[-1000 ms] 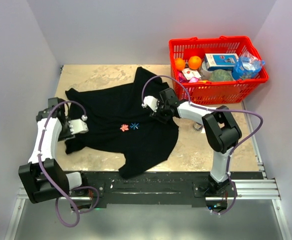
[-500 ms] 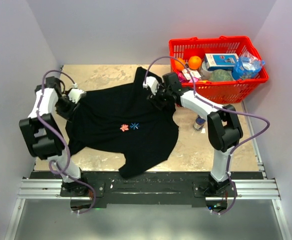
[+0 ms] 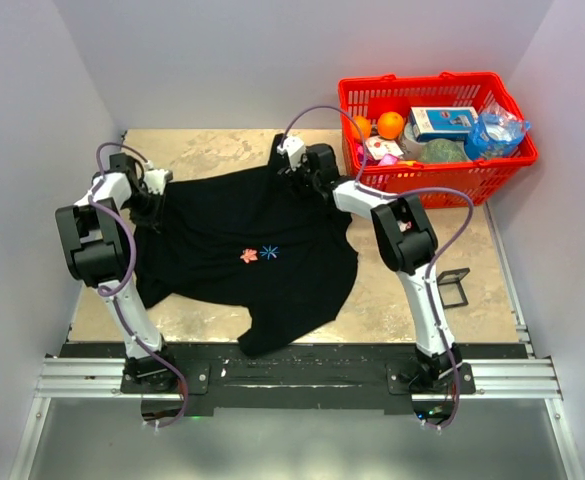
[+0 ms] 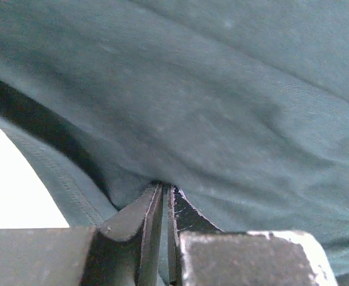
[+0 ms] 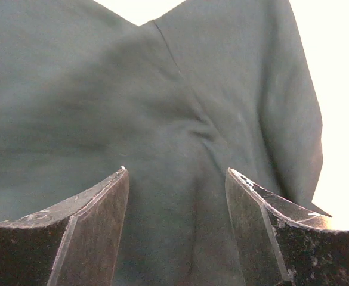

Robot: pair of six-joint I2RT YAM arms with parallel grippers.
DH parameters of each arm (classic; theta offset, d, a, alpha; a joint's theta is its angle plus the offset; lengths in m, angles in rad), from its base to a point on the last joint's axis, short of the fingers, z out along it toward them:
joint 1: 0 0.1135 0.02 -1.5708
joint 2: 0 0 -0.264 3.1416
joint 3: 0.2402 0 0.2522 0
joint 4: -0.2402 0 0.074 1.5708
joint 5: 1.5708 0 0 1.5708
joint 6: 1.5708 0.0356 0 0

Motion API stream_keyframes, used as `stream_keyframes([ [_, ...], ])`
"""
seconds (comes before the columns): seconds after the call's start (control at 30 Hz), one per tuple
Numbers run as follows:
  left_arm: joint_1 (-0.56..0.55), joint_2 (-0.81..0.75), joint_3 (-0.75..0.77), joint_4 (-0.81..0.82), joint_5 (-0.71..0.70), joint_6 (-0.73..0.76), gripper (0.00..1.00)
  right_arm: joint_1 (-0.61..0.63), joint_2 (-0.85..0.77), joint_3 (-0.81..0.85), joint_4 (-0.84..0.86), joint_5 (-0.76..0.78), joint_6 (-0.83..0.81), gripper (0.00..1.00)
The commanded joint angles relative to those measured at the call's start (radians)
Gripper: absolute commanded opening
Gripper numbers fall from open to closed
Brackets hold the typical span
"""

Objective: Remove the brooch from the garment

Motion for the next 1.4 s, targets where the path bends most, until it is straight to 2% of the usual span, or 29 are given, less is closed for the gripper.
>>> stream_keyframes([
  [0.0,0.010,0.042,0.023,0.110,-0.138,-0.017,0.13,-0.009,0.055,0.112,0.032,0.170,0.012,0.72],
  [0.1,0.025,0.075,0.060,0.116,-0.214,-0.015,0.12,-0.013,0.124,0.196,-0.018,0.236,-0.008,0.72],
  [0.13,0.031,0.095,0.069,0.124,-0.226,-0.018,0.12,-0.015,0.199,0.313,-0.111,0.289,-0.010,0.71],
  [0.2,0.056,0.115,0.104,0.128,-0.288,-0.038,0.12,-0.032,0.270,0.432,-0.190,0.351,0.001,0.69],
  [0.23,0.064,0.129,0.118,0.129,-0.293,-0.044,0.12,-0.038,0.337,0.548,-0.261,0.378,0.018,0.68],
  [0.27,0.071,0.135,0.132,0.125,-0.293,-0.047,0.12,-0.045,0.354,0.593,-0.285,0.392,0.026,0.67],
  [0.37,0.087,0.128,0.172,0.104,-0.233,-0.040,0.15,-0.064,0.377,0.646,-0.281,0.408,0.030,0.66],
  [0.5,0.075,0.016,0.154,0.023,0.123,0.026,0.26,-0.064,0.359,0.640,-0.294,0.411,0.032,0.66],
  [0.6,0.039,-0.075,0.112,0.012,0.236,0.011,0.33,-0.062,0.275,0.610,-0.317,0.325,0.056,0.71],
  [0.63,0.029,-0.148,0.096,0.023,0.263,0.003,0.35,-0.058,0.253,0.610,-0.339,0.301,0.055,0.72],
  [0.7,-0.014,-0.232,0.010,0.056,0.323,-0.008,0.41,-0.044,0.166,0.601,-0.362,0.220,0.046,0.75],
  [0.77,-0.059,-0.357,-0.102,0.131,0.328,-0.018,0.49,-0.033,0.082,0.517,-0.350,0.172,0.055,0.77],
  [0.8,-0.115,-0.392,-0.140,0.157,0.305,-0.018,0.51,-0.024,0.031,0.459,-0.324,0.149,0.053,0.78],
  [0.83,-0.146,-0.450,-0.177,0.206,0.285,-0.023,0.53,-0.018,-0.079,0.317,-0.249,0.124,0.032,0.80],
  [0.97,-0.287,-0.503,-0.343,0.291,0.198,0.017,0.59,-0.001,-0.254,0.094,-0.219,0.047,0.050,0.87],
  [1.03,-0.341,-0.477,-0.354,0.299,0.158,0.026,0.58,-0.001,-0.291,0.039,-0.303,0.001,0.099,0.87],
  [1.1,-0.364,-0.423,-0.317,0.265,0.172,0.023,0.50,-0.003,-0.339,-0.011,-0.342,-0.075,0.122,0.86],
  [1.17,-0.375,-0.391,-0.284,0.218,0.179,0.009,0.43,-0.001,-0.402,-0.127,-0.331,-0.098,0.145,0.86],
  [1.23,-0.386,-0.371,-0.280,0.195,0.215,0.000,0.43,0.005,-0.437,-0.237,-0.295,-0.097,0.150,0.86],
  [1.37,-0.422,-0.345,-0.317,0.162,0.245,-0.001,0.46,0.011,-0.489,-0.350,-0.281,-0.103,0.106,0.86],
])
